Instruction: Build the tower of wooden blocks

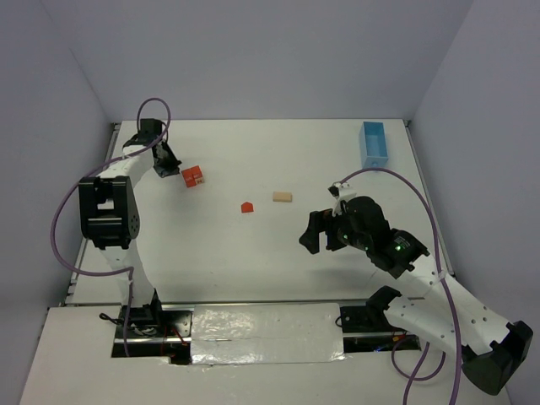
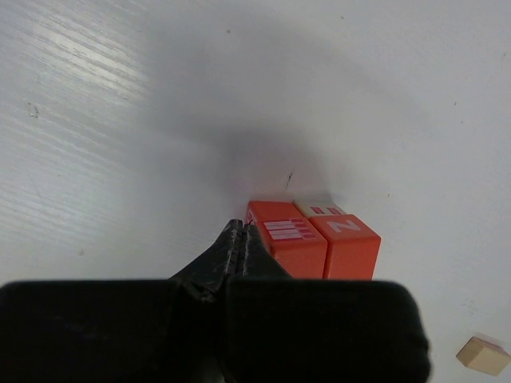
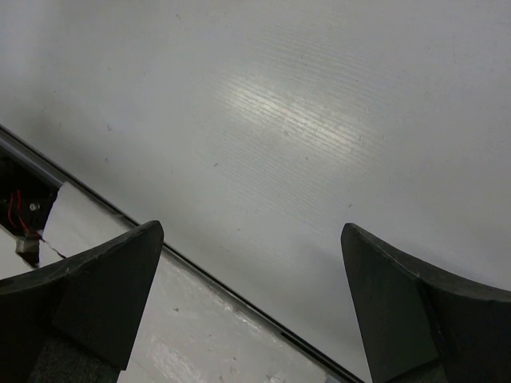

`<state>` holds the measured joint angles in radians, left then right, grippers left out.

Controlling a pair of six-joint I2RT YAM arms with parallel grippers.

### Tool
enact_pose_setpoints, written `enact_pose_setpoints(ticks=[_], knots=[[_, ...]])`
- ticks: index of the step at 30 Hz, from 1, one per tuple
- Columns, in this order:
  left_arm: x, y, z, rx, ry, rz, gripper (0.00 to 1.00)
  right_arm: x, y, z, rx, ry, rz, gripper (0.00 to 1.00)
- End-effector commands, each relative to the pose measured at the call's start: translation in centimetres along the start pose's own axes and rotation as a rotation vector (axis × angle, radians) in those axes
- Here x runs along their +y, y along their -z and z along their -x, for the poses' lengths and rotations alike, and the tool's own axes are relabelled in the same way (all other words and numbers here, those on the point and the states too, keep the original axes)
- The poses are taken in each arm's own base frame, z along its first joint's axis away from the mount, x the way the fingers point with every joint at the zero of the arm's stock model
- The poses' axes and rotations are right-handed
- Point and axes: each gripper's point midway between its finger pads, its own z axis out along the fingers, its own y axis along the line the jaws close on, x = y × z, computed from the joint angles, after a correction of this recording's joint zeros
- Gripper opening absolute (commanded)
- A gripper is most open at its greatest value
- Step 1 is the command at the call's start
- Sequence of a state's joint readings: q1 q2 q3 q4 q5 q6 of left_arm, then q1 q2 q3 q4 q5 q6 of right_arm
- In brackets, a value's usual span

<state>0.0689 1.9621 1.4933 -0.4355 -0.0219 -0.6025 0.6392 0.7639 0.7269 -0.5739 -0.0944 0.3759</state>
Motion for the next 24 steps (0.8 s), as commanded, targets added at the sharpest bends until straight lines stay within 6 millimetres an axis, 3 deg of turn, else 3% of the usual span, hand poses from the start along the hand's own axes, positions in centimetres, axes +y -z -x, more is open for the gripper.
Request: enact_pose_setpoints(ticks=[1, 24], knots=[[-0.53, -0.79, -0.37, 0.009, -0.016, -0.017, 0.00, 0.76, -0.06, 1.21, -0.045, 0.022, 0.027, 1.00], [-0.85, -1.04, -0.30, 0.008, -0.016, -0.021, 0.00, 0.89, -0.08, 0.98, -0.039, 0.027, 0.027, 1.00]])
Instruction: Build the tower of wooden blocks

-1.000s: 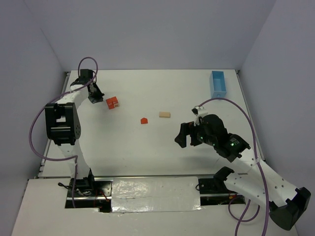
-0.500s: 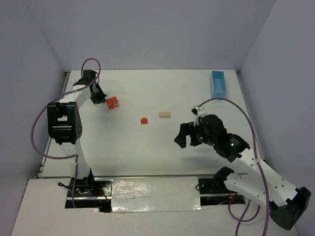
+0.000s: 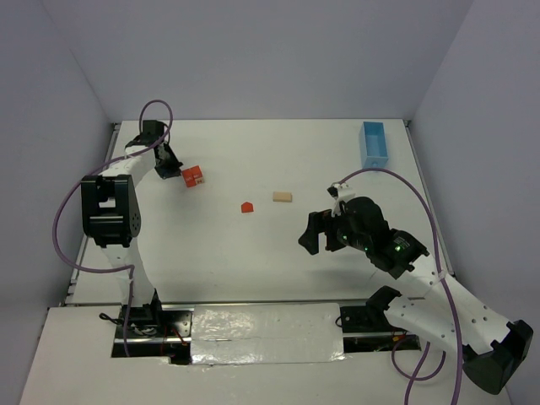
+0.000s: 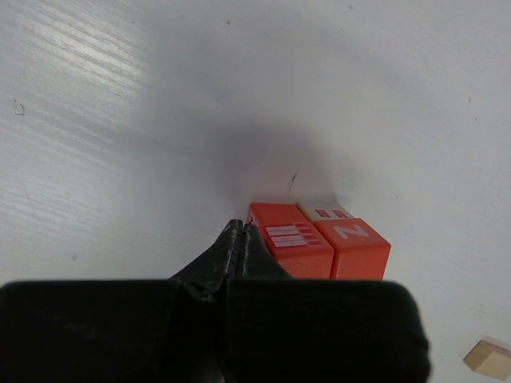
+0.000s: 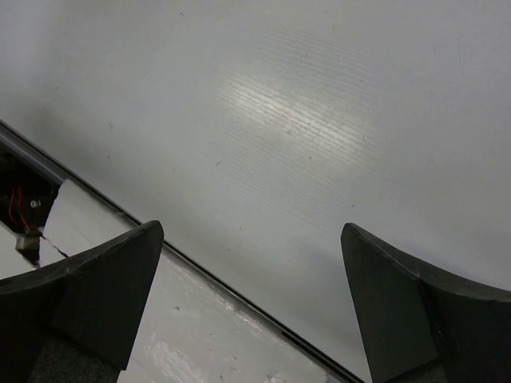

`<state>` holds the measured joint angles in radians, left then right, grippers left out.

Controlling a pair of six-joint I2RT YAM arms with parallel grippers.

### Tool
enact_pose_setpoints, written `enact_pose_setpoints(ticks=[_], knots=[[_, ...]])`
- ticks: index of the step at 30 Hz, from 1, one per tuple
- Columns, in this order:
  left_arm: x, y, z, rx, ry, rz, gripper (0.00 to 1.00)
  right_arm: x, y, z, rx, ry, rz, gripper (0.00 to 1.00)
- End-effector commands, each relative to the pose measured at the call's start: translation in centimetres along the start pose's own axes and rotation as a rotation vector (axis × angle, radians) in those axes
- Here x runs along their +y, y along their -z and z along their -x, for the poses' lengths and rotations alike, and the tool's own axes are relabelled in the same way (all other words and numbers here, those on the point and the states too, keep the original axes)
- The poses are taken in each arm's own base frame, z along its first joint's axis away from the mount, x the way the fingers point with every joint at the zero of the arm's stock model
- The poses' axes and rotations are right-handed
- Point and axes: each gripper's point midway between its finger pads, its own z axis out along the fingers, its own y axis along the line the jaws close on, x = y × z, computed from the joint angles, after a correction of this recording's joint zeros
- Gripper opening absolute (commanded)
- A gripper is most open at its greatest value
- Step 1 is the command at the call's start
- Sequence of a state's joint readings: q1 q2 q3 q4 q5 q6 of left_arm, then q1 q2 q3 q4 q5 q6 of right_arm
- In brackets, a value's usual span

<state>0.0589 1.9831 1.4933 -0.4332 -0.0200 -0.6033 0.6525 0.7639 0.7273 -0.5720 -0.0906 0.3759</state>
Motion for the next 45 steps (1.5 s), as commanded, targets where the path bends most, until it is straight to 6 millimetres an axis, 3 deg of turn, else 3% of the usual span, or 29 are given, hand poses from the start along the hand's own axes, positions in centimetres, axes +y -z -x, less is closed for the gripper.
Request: enact_pose_setpoints(ticks=[1, 23, 31, 36, 39, 44, 45], knots=[[-0.8, -0.3, 0.5, -0.014, -0.010, -0.026, 0.00, 0.6, -0.1, 1.0, -0.039, 0.020, 0.019, 1.00], [-1.6, -0.1, 0.8, -0.027, 0.001, -0.068, 0.00, 0.7, -0.2, 0.8, -0.031, 0.027, 0.018, 1.00], [-0.3, 0.4, 0.7, -0.035, 0.018, 0.006, 0.00, 0.8, -0.2, 0.8, -0.030, 0.027, 0.018, 1.00], [0.7, 2.9, 1.9, -0.121, 0.061, 0.052, 0.00, 0.8, -0.2, 0.7, -0.027, 0.031, 0.017, 1.00], [0.4, 5.4, 3.0, -0.176, 0.065, 0.047, 0.00, 0.8, -0.2, 0.8, -0.029, 0.033, 0.017, 1.00], [-1.6, 10.1, 3.5, -0.255, -0.010, 0.002, 0.00, 0.5, 0.0, 1.1, -0.046, 0.025, -0.005, 1.00], [-3.9, 10.6, 2.1, -0.249, -0.082, -0.039, 0.00, 0.3, 0.0, 1.2, -0.051, 0.020, -0.017, 1.00]])
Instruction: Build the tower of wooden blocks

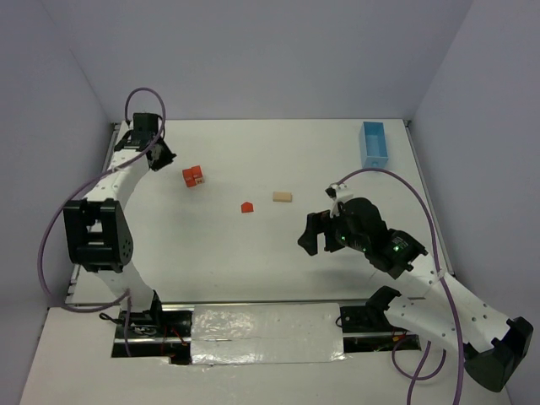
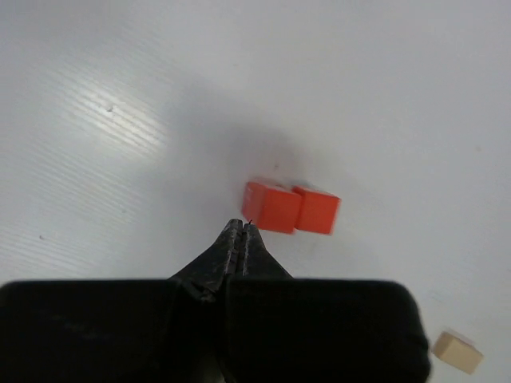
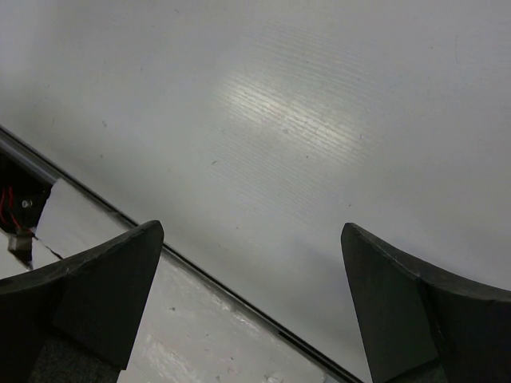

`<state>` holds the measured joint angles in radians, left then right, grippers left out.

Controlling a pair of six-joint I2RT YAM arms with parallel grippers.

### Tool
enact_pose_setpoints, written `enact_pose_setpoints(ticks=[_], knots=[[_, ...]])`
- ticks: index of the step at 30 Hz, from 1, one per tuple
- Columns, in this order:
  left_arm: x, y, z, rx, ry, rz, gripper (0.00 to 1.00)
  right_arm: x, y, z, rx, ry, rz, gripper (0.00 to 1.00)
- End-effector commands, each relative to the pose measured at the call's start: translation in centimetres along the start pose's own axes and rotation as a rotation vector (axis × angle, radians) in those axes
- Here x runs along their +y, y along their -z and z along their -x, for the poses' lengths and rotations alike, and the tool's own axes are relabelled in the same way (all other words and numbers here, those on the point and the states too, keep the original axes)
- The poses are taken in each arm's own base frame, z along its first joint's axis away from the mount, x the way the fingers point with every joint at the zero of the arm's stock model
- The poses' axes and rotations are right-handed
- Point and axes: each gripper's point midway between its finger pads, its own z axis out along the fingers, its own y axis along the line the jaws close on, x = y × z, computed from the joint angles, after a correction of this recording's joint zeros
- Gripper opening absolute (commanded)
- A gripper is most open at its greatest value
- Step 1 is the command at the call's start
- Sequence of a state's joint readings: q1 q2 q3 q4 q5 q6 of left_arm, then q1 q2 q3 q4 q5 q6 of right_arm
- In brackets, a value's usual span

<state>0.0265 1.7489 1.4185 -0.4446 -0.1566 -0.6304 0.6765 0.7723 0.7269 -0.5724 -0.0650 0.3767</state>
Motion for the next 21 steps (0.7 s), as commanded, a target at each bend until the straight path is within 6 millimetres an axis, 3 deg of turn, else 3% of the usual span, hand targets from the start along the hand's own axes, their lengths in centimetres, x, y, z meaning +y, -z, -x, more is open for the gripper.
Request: enact_pose_setpoints(ticks=[1, 5, 7, 8, 9, 10, 11, 14, 15, 17, 18, 20, 21], knots=[[-4.5, 4.7, -0.1, -0.086, -0.120, -0.110, 0.02, -0.2, 0.4, 1.7, -0.071, 0.003, -0.030, 1.00], [-9.0, 7.1, -3.5, -0.062, -0.296, -0.215, 0.17, -0.9, 1.0, 2.5, -0.122, -0.025, -0.077, 1.00], [-12.2, 8.5, -6.8, -0.008, -0.373, -0.334, 0.27, -1.4, 1.4, 2.7, -0.144, -0.041, -0.106, 1.00], [-14.5, 9.5, -8.9, 0.005, -0.423, -0.394, 0.40, -2.1, 1.5, 3.0, -0.163, -0.062, -0.149, 1.00], [-15.5, 9.5, -10.3, 0.021, -0.459, -0.404, 0.48, -2.5, 1.8, 3.2, -0.180, -0.075, -0.167, 1.00], [-17.1, 10.2, -10.3, -0.001, -0.475, -0.411, 0.56, -2.8, 2.0, 3.3, -0.191, -0.090, -0.187, 1.00], [-18.3, 10.9, -12.5, 0.030, -0.514, -0.418, 0.70, -3.4, 2.2, 3.6, -0.215, -0.104, -0.217, 1.00], [-20.2, 9.5, -14.8, 0.061, -0.485, -0.334, 0.95, -3.7, 3.6, 4.1, -0.278, -0.164, -0.231, 1.00], [-20.9, 8.2, -17.2, 0.100, -0.464, -0.298, 0.99, -3.8, 4.0, 4.3, -0.297, -0.188, -0.236, 1.00], [-22.5, 7.9, -17.6, 0.082, -0.427, -0.265, 1.00, -3.9, 5.0, 4.3, -0.329, -0.202, -0.229, 1.00], [-23.1, 6.7, -19.6, 0.107, -0.418, -0.244, 1.00, -3.9, 5.3, 4.3, -0.336, -0.204, -0.227, 1.00], [-25.3, 6.8, -20.2, 0.081, -0.397, -0.261, 1.00, -3.9, 5.9, 4.3, -0.349, -0.192, -0.214, 1.00], [-26.2, 5.8, -20.8, 0.077, -0.400, -0.257, 0.99, -3.8, 6.0, 4.1, -0.339, -0.189, -0.207, 1.00]])
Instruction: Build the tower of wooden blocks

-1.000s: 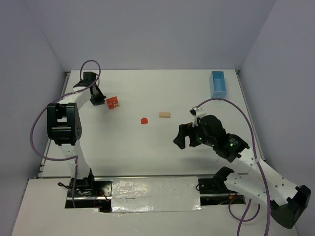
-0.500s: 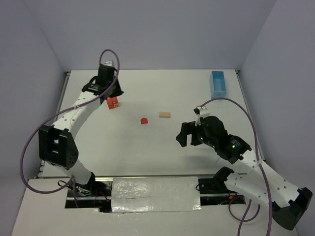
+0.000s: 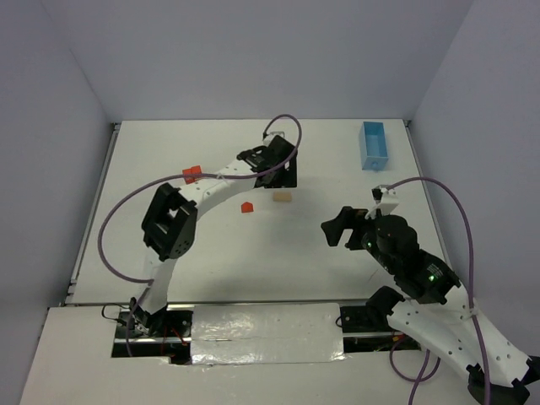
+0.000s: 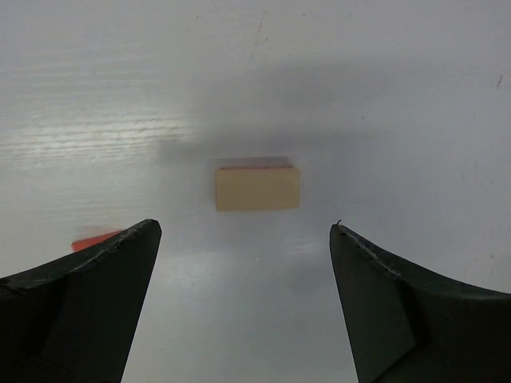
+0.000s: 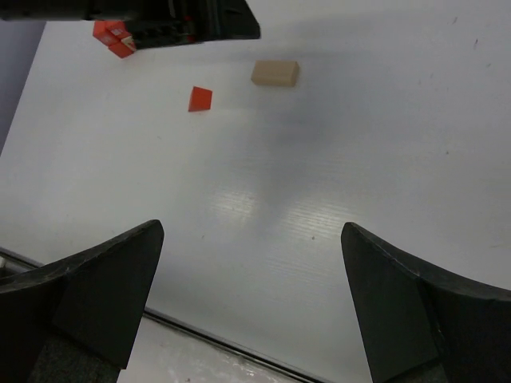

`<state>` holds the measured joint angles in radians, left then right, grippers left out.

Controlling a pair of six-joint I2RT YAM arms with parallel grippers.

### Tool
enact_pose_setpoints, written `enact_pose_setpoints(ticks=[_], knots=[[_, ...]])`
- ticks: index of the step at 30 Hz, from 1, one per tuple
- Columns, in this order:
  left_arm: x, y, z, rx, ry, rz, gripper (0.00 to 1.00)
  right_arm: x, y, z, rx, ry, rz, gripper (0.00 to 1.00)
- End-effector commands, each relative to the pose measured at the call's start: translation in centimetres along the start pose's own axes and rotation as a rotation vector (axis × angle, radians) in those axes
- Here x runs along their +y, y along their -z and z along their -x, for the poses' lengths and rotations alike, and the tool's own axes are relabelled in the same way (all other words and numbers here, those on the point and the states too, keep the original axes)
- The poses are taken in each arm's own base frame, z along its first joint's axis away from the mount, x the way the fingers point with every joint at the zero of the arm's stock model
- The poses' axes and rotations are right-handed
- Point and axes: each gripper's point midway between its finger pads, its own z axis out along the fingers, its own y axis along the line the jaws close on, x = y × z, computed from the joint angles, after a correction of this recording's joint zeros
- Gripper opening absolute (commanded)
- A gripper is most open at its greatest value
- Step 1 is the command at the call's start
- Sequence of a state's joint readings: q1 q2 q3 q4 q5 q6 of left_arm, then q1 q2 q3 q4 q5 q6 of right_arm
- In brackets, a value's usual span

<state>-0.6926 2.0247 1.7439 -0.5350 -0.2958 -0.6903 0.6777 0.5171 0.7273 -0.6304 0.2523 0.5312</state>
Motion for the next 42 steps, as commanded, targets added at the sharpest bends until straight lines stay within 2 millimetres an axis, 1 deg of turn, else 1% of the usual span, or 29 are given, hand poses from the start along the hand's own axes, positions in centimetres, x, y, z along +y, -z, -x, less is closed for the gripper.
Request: enact_pose_setpoints(ticks=[1, 2, 3, 4, 5, 6, 8, 11, 12, 15, 17, 21, 23, 24, 25, 26, 28, 29, 30, 32, 33, 35, 36, 37, 38, 39, 40, 41, 42], knots=[[-1.3, -1.7, 0.7, -0.045, 0.074, 0.071, 1.00, -0.5, 0.6, 0.2, -0.007, -0.007, -0.020, 1.00], [-1.6, -2.5, 0.4, -0.040, 0.064, 0.079, 1.00, -0.4, 0.6, 0.0, 0.004, -0.002, -0.014, 1.00], [-2.2, -3.7, 0.2, -0.033, 0.057, 0.073, 0.99, -0.2, 0.6, -0.5, 0.024, 0.003, 0.001, 1.00], [-2.4, -4.3, 0.0, -0.027, 0.050, 0.069, 0.99, 0.0, 0.7, -0.6, 0.027, 0.007, 0.015, 1.00], [-2.5, -5.4, -0.8, -0.010, 0.035, 0.078, 1.00, 0.1, 0.6, -0.8, 0.034, 0.019, 0.029, 1.00], [-2.7, -5.5, -0.5, -0.019, 0.035, 0.088, 1.00, 0.3, 0.6, -0.8, 0.033, 0.022, 0.038, 1.00], [-2.6, -6.1, -0.9, -0.012, 0.027, 0.110, 0.99, 0.5, 0.6, -0.8, 0.039, 0.032, 0.046, 1.00], [-2.2, -7.4, -2.1, 0.006, 0.013, 0.137, 0.95, 0.7, 0.3, -1.1, 0.055, 0.041, 0.058, 1.00], [-1.7, -7.9, -2.6, 0.010, 0.011, 0.162, 0.95, 0.8, 0.2, -1.3, 0.059, 0.047, 0.062, 1.00], [-0.9, -8.6, -3.7, 0.026, -0.005, 0.197, 0.92, 1.0, 0.1, -1.5, 0.067, 0.053, 0.076, 1.00], [-0.8, -8.8, -4.1, 0.028, -0.007, 0.197, 0.87, 1.1, 0.1, -1.5, 0.069, 0.056, 0.083, 1.00], [-0.6, -9.0, -5.0, 0.043, -0.010, 0.192, 0.75, 1.3, -0.2, -1.7, 0.078, 0.064, 0.090, 1.00], [-0.5, -8.9, -5.1, 0.041, -0.008, 0.189, 0.67, 1.3, -0.2, -1.8, 0.081, 0.062, 0.089, 1.00], [-0.7, -8.8, -5.3, 0.043, -0.013, 0.182, 0.56, 1.2, -0.3, -1.8, 0.082, 0.065, 0.087, 1.00], [-0.7, -8.6, -5.0, 0.037, -0.009, 0.178, 0.51, 1.2, -0.3, -1.9, 0.086, 0.067, 0.089, 1.00], [-0.8, -8.5, -5.2, 0.040, -0.013, 0.176, 0.34, 1.3, -0.4, -1.9, 0.084, 0.067, 0.091, 1.00], [-1.1, -7.7, -4.8, 0.036, -0.014, 0.158, 0.26, 1.2, -0.4, -2.0, 0.089, 0.069, 0.091, 1.00], [-1.2, -7.4, -4.5, 0.030, -0.012, 0.154, 0.21, 1.3, -0.4, -2.1, 0.092, 0.072, 0.093, 1.00], [-1.5, -6.6, -3.7, 0.010, -0.006, 0.139, 0.19, 1.3, -0.5, -2.1, 0.093, 0.071, 0.092, 1.00], [-1.2, -5.7, -2.8, -0.015, -0.007, 0.145, 0.14, 1.4, -0.5, -2.1, 0.096, 0.071, 0.096, 1.00], [-1.3, -4.7, -1.7, -0.037, 0.000, 0.137, 0.13, 1.3, -0.6, -2.2, 0.098, 0.071, 0.095, 1.00], [-1.0, -3.5, -0.2, -0.070, 0.001, 0.142, 0.11, 1.4, -0.6, -2.3, 0.102, 0.073, 0.098, 1.00], [-0.4, -2.2, 1.5, -0.096, 0.008, 0.139, 0.09, 1.5, -0.5, -2.2, 0.102, 0.074, 0.103, 1.00], [0.0, -1.4, 2.7, -0.114, 0.021, 0.138, 0.09, 1.4, -0.6, -2.3, 0.103, 0.076, 0.103, 1.00], [0.7, -0.8, 3.7, -0.125, 0.030, 0.147, 0.08, 1.5, -0.5, -2.3, 0.104, 0.076, 0.107, 1.00], [2.7, 0.5, 5.8, -0.150, 0.052, 0.171, 0.08, 1.6, -0.5, -2.4, 0.107, 0.076, 0.111, 1.00], [3.9, 1.2, 6.8, -0.159, 0.064, 0.190, 0.08, 1.6, -0.5, -2.3, 0.104, 0.076, 0.111, 1.00], [6.8, 1.6, 8.4, -0.166, 0.098, 0.229, 0.08, 1.7, -0.5, -2.4, 0.107, 0.079, 0.116, 1.00], [8.6, 2.7, 9.4, -0.166, 0.117, 0.250, 0.08, 1.7, -0.5, -2.5, 0.109, 0.078, 0.119, 1.00]])
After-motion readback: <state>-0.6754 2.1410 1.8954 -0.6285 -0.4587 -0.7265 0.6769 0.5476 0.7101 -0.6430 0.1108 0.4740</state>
